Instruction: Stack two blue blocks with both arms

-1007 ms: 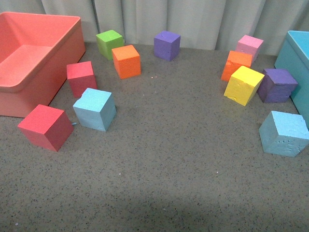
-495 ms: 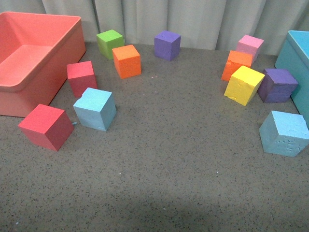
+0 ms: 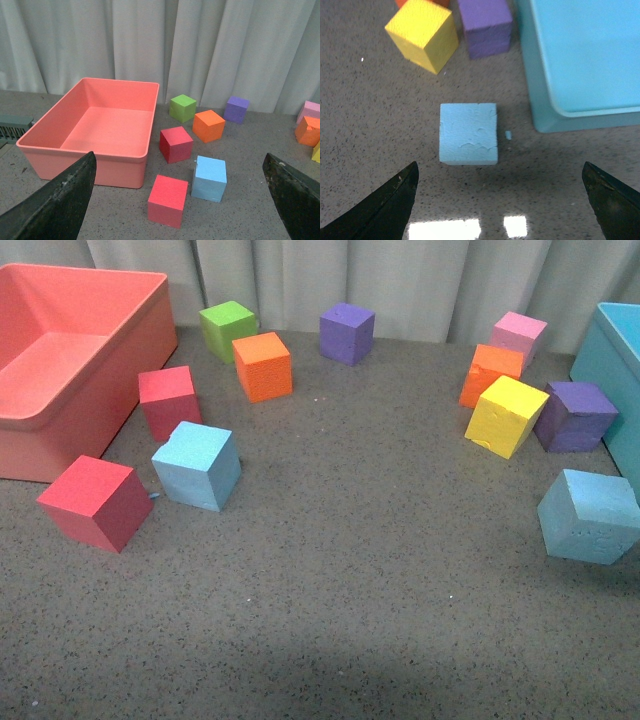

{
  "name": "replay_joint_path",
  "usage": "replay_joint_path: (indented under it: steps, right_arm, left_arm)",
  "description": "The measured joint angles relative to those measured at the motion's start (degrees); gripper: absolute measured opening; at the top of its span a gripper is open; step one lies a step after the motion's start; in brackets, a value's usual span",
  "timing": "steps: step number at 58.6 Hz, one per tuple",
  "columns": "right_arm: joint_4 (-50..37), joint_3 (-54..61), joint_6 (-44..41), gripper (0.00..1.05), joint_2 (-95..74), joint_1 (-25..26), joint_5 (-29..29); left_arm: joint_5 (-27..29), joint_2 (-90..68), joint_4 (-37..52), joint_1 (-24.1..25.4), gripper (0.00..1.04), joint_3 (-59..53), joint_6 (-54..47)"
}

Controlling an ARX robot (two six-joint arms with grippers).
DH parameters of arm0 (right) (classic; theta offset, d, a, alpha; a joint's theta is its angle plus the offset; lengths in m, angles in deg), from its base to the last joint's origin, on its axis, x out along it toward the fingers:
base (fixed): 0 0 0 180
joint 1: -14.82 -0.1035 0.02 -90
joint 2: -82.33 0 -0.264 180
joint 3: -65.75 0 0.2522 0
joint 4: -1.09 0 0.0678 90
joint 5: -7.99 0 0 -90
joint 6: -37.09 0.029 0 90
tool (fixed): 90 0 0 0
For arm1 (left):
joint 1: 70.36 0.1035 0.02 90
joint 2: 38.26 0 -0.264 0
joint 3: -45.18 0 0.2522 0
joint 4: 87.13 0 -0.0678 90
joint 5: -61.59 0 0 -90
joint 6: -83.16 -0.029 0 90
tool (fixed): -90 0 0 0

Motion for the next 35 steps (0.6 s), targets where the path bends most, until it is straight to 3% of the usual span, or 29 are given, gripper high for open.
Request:
replay_joint_path:
  steps: [35]
  right_arm:
    - [3.7,-13.7,1.4,0.95,-22.5,-1.0,0.7]
  left_arm:
    - [0.0,0.0,0.0,0.0,0.98,0.0,0.0]
